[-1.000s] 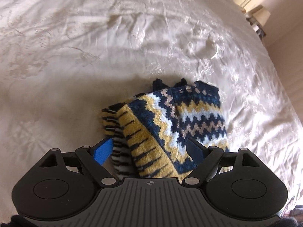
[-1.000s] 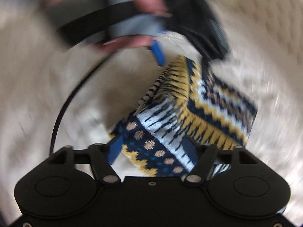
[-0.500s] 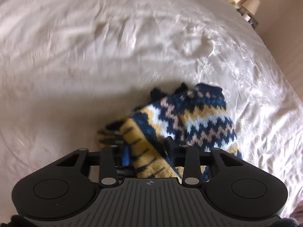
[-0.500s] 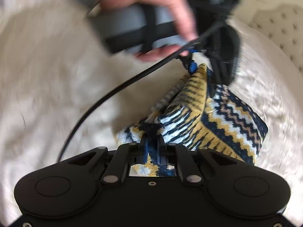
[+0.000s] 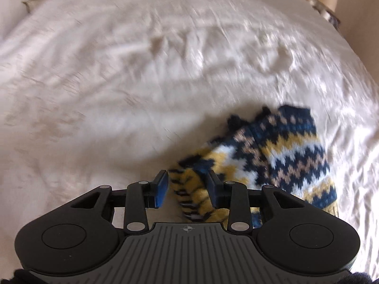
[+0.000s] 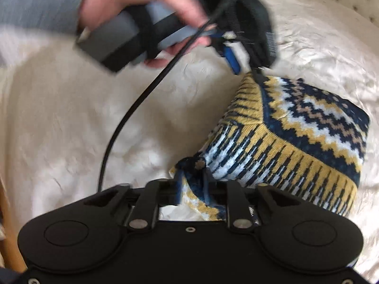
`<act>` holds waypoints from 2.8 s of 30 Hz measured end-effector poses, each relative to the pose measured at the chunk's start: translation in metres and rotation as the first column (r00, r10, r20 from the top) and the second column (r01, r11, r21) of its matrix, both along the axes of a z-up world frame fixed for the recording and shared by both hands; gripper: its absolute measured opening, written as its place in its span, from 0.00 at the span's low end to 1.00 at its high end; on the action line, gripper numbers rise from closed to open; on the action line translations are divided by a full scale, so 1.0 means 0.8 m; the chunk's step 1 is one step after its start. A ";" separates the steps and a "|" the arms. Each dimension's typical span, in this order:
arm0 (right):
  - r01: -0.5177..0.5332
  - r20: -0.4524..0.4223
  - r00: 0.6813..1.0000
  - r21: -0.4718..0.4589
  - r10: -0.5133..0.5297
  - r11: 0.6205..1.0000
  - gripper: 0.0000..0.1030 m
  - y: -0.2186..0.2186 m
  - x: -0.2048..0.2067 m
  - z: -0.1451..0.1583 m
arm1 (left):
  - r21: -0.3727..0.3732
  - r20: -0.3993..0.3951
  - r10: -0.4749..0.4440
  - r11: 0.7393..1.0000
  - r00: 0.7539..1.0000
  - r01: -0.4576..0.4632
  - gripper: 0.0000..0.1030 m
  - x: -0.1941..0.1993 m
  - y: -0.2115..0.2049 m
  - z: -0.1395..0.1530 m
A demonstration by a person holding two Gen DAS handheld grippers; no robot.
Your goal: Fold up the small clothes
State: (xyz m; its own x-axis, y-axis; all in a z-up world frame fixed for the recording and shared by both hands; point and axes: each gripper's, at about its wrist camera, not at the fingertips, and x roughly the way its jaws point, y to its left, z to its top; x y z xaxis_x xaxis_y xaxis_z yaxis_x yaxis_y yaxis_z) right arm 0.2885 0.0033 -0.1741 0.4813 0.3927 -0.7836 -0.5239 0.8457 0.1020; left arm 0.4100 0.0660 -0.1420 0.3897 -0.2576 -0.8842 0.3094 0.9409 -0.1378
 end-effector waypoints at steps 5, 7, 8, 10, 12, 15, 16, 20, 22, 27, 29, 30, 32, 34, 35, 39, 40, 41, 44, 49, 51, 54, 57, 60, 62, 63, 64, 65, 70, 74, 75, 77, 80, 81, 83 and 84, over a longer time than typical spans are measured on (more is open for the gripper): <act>0.112 0.018 0.993 0.128 -0.115 0.985 0.49 -0.047 -0.013 0.030 | -0.041 0.064 -0.006 0.999 0.998 0.009 0.39 -0.035 -0.008 0.040; 0.180 0.023 0.982 0.145 -0.185 0.973 0.49 -0.067 -0.017 0.037 | -0.057 0.071 -0.065 0.996 0.995 0.070 0.41 -0.050 -0.026 0.046; 0.229 0.021 0.972 0.142 -0.234 0.963 0.49 -0.077 -0.019 0.038 | -0.063 0.070 -0.099 0.993 0.993 0.104 0.41 -0.058 -0.037 0.045; 0.318 0.011 0.947 0.097 -0.321 0.943 0.49 -0.091 -0.016 0.034 | -0.078 0.057 -0.171 0.981 0.984 0.175 0.41 -0.072 -0.059 0.038; 0.370 -0.020 0.929 0.048 -0.370 0.928 0.34 -0.103 -0.006 0.021 | -0.073 0.031 -0.232 0.970 0.972 0.233 0.41 -0.082 -0.076 0.023; 0.384 -0.057 0.922 0.025 -0.382 0.923 0.24 -0.112 -0.005 0.006 | -0.012 0.011 -0.283 0.959 0.959 0.283 0.41 -0.090 -0.087 -0.002; 0.374 -0.048 0.927 0.026 -0.373 0.927 0.24 -0.110 -0.004 0.003 | 0.026 0.010 -0.281 0.959 0.960 0.281 0.41 -0.088 -0.085 -0.013; 0.373 -0.105 0.923 0.011 -0.370 0.928 0.25 -0.101 0.000 -0.020 | 0.030 0.003 -0.227 0.973 0.974 0.227 0.41 -0.072 -0.061 -0.032; 0.350 -0.171 0.920 -0.043 -0.352 0.936 0.24 -0.101 0.004 -0.044 | 0.050 0.010 -0.215 0.975 0.976 0.215 0.43 -0.064 -0.056 -0.032; 0.361 -0.204 0.913 -0.003 -0.354 0.933 0.25 -0.122 -0.009 -0.032 | 0.047 -0.011 -0.209 0.977 0.978 0.210 0.43 -0.051 -0.056 -0.033; 0.390 -0.167 0.910 0.042 -0.378 0.920 0.27 -0.135 -0.011 -0.010 | 0.049 0.011 -0.199 0.979 0.980 0.198 0.42 -0.056 -0.059 -0.019; 0.408 -0.144 0.907 0.068 -0.396 0.910 0.28 -0.142 -0.013 0.003 | 0.045 0.028 -0.188 0.981 0.982 0.186 0.42 -0.060 -0.060 -0.011; 0.435 -0.093 0.900 0.116 -0.426 0.893 0.29 -0.154 -0.012 0.025 | 0.038 0.071 -0.165 0.986 0.984 0.163 0.43 -0.068 -0.060 0.006; 0.446 -0.031 0.895 0.134 -0.446 0.885 0.29 -0.166 0.004 0.043 | 0.027 0.105 -0.140 0.990 0.985 0.138 0.43 -0.072 -0.060 0.019; 0.445 -0.014 0.894 0.139 -0.448 0.885 0.30 -0.171 0.018 0.049 | 0.019 0.106 -0.131 0.991 0.986 0.130 0.43 -0.071 -0.061 0.021; 0.456 0.010 0.888 0.119 -0.460 0.882 0.30 -0.185 0.081 0.042 | 0.050 0.076 -0.098 0.994 0.992 0.095 0.43 -0.058 -0.064 0.003; 0.462 0.009 0.885 0.101 -0.465 0.881 0.30 -0.188 0.099 0.037 | 0.065 0.066 -0.086 0.994 0.994 0.082 0.43 -0.056 -0.061 -0.005; 0.467 0.000 0.883 0.094 -0.470 0.879 0.30 -0.187 0.113 0.033 | 0.077 0.053 -0.075 0.994 0.996 0.071 0.43 -0.055 -0.058 -0.013; 0.479 -0.077 0.876 0.039 -0.476 0.877 0.30 -0.186 0.151 -0.001 | 0.080 -0.003 -0.031 0.996 1.000 0.031 0.57 -0.052 -0.042 -0.036; 0.427 -0.103 0.899 -0.012 -0.426 0.904 0.38 -0.178 0.164 -0.025 | -0.006 -0.039 0.054 0.998 0.998 -0.055 0.73 -0.048 -0.014 -0.037; 0.434 -0.110 0.897 0.040 -0.428 0.900 0.73 -0.189 0.158 -0.015 | -0.021 -0.021 0.071 0.997 0.997 -0.071 0.73 -0.053 -0.004 -0.027; 0.460 -0.079 0.887 0.088 -0.454 0.883 1.00 -0.208 0.145 0.000 | -0.032 0.005 0.085 0.996 0.996 -0.085 0.73 -0.072 0.011 -0.014; 0.466 -0.097 0.884 0.123 -0.457 0.876 1.00 -0.229 0.140 0.007 | -0.050 0.002 0.119 0.992 0.993 -0.119 0.74 -0.098 0.023 -0.003; 0.458 -0.137 0.887 0.137 -0.441 0.878 1.00 -0.244 0.143 0.002 | -0.061 -0.010 0.120 0.991 0.993 -0.121 0.74 -0.117 0.022 0.004; 0.461 -0.171 0.883 0.152 -0.437 0.874 1.00 -0.254 0.149 -0.004 | -0.063 -0.004 0.112 0.992 0.994 -0.112 0.74 -0.128 0.014 0.010; 0.465 -0.185 0.881 0.164 -0.436 0.870 1.00 -0.257 0.149 -0.006 | -0.072 -0.004 0.107 0.992 0.994 -0.107 0.74 -0.134 0.010 0.013; 0.468 -0.199 0.879 0.180 -0.434 0.865 1.00 -0.262 0.149 -0.008 | -0.086 -0.009 0.098 0.991 0.995 -0.098 0.74 -0.140 0.006 0.015; 0.471 -0.211 0.877 0.195 -0.432 0.861 1.00 -0.265 0.150 -0.010 | -0.099 -0.020 0.084 0.991 0.996 -0.086 0.74 -0.146 0.001 0.014; 0.483 -0.278 0.866 0.248 -0.416 0.840 1.00 -0.274 0.159 -0.025 | -0.069 -0.094 0.036 0.997 0.995 -0.043 0.74 -0.162 -0.023 -0.017; 0.472 -0.310 0.866 0.253 -0.392 0.844 1.00 -0.273 0.169 -0.039 | -0.071 -0.132 0.081 0.993 0.988 -0.091 0.74 -0.160 -0.018 -0.042; 0.466 -0.321 0.868 0.261 -0.379 0.845 1.00 -0.273 0.172 -0.044 | -0.083 -0.139 0.095 0.991 0.986 -0.107 0.74 -0.157 -0.016 -0.047; 0.460 -0.338 0.868 0.274 -0.363 0.845 1.00 -0.272 0.178 -0.052 | -0.110 -0.160 0.113 0.985 0.981 -0.131 0.75 -0.149 -0.015 -0.057; 0.453 -0.365 0.867 0.297 -0.338 0.841 1.00 -0.269 0.189 -0.067 | -0.154 -0.176 0.089 0.981 0.980 -0.117 0.87 -0.139 -0.020 -0.069; 0.451 -0.377 0.866 0.309 -0.328 0.837 1.00 -0.267 0.194 -0.072 | -0.165 -0.174 0.075 0.981 0.982 -0.104 0.90 -0.138 -0.025 -0.071; 0.444 -0.395 0.866 0.331 -0.305 0.833 1.00 -0.265 0.202 -0.081 | -0.189 -0.169 0.038 0.979 0.985 -0.070 0.91 -0.135 -0.038 -0.074; 0.440 -0.396 0.868 0.338 -0.298 0.832 1.00 -0.262 0.207 -0.084 | -0.196 -0.172 0.023 0.979 0.985 -0.057 0.96 -0.133 -0.043 -0.078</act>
State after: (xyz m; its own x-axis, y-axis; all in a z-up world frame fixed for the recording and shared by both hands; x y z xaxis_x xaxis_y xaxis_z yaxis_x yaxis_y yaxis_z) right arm 0.4538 -0.2062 -0.2415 0.4112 0.5498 -0.7271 -0.0596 0.8121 0.5804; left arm 0.3038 0.0318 -0.2045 0.2538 -0.4228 -0.8699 0.2287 0.9001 -0.3708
